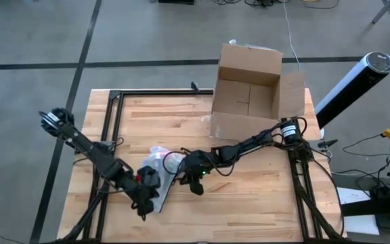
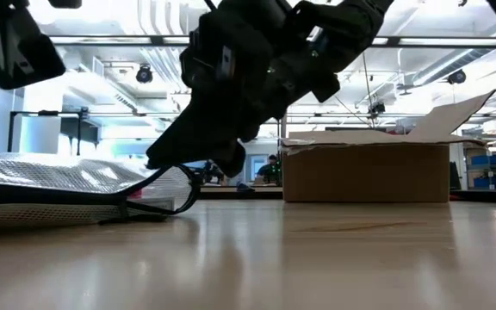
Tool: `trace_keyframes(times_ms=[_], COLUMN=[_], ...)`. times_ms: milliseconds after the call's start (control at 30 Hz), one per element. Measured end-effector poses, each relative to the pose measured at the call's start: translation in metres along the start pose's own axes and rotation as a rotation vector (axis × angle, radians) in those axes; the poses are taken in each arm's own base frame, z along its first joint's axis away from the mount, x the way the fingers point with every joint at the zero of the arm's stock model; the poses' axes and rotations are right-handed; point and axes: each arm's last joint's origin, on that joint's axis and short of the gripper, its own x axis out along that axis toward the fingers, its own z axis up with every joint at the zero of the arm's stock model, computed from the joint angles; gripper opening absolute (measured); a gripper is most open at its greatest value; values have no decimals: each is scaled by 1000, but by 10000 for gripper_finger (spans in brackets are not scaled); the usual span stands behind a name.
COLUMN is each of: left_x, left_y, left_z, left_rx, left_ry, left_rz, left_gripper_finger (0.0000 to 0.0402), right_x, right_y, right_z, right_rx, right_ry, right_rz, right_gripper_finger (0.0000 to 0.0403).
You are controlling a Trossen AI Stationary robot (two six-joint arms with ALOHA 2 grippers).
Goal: Unpack boxes
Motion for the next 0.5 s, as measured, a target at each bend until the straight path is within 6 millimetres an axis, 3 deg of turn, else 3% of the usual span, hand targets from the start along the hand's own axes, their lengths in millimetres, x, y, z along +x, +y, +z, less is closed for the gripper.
trace_keyframes(times_ms=[267,500], left_x=[13,17], left_y=[-9,-12], left_z=[-1,-11], left_rx=[-23,10], left_ry=[-21,26], left_rz=[-39,-9], left_gripper_finger=[0,0], right_x=[1,0], right_y=[-5,-7], right_z=[-3,-3], right_rx=[28,50], right_ry=[19,19], right_rz=[-28,-44], right_gripper_finger=[149,169])
